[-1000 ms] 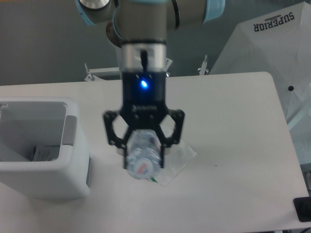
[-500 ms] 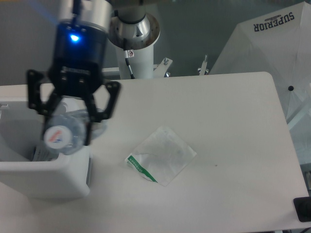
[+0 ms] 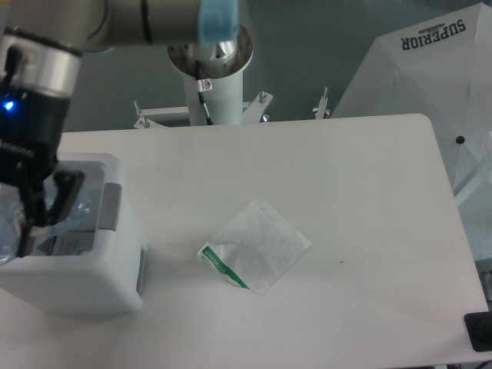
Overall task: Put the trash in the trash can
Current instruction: 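Lower the bottle into the bin and open the gripper, then move the open gripper back over the clear plastic bag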
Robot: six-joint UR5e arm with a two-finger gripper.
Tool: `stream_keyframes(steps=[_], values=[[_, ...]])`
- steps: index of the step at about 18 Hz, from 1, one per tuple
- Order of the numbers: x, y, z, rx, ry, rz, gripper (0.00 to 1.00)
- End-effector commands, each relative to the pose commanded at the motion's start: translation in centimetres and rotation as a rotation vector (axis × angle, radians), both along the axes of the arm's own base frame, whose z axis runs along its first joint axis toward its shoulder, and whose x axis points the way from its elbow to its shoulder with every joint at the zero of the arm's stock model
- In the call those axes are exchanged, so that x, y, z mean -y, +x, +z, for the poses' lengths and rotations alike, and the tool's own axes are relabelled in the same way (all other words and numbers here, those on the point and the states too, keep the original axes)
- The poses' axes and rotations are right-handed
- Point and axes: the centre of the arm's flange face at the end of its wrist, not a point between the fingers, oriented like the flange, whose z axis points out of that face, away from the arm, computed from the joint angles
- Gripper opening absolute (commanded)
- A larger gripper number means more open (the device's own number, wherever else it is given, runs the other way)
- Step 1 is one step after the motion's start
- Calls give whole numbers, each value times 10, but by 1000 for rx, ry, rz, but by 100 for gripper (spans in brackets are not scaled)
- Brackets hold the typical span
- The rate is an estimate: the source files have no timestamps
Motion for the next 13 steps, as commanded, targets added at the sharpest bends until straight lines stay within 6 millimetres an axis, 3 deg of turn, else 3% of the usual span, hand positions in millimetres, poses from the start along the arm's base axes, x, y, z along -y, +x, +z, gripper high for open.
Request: stream_keyframes(steps=[1, 3, 4, 8, 10, 12, 13], values=[[1, 0, -4, 2, -7, 1, 73], [6, 2, -11, 4, -25, -2, 96], [8, 3, -15, 7, -32, -2, 100], [19, -4, -27, 17, -60, 16, 100], [50, -62, -17, 16, -54, 135, 100], [74, -96, -13, 16, -57, 214, 100], [90, -116, -21, 31, -76, 259, 100]])
